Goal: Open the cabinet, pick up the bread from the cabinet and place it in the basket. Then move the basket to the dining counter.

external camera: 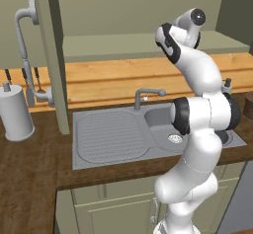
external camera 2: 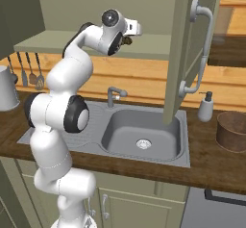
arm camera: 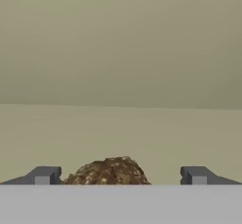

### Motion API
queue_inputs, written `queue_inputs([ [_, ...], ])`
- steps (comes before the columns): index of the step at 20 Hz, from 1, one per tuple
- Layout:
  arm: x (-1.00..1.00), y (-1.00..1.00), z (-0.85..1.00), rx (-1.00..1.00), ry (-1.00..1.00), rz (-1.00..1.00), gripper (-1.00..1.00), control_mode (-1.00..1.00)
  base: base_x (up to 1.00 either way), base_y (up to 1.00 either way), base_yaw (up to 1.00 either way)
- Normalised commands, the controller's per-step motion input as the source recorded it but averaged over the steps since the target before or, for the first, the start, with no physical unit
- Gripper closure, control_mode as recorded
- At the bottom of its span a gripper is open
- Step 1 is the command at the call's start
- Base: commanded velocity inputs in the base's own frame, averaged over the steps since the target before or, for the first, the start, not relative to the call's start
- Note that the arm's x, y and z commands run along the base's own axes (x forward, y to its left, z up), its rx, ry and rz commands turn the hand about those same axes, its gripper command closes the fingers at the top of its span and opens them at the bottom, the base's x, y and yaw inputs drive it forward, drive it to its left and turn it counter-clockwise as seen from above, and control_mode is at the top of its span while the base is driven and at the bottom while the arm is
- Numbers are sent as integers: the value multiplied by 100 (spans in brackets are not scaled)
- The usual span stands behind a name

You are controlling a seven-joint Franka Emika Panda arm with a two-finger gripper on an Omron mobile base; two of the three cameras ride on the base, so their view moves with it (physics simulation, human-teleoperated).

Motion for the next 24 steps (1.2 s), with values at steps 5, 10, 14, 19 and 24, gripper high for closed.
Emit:
queue_inputs([
  [5, 3, -5, -25, 0, 2, 0, -100, -100, 0, 0, 0],
  [10, 6, -6, -29, 0, 8, 0, -100, -100, 0, 0, 0],
  [14, 0, -5, -68, 0, 18, 0, -100, -100, 0, 0, 0],
  [19, 0, 0, -75, 0, 19, 0, -100, -100, 0, 0, 0],
  [24, 8, 0, -61, 0, 9, 0, -100, -100, 0, 0, 0],
])
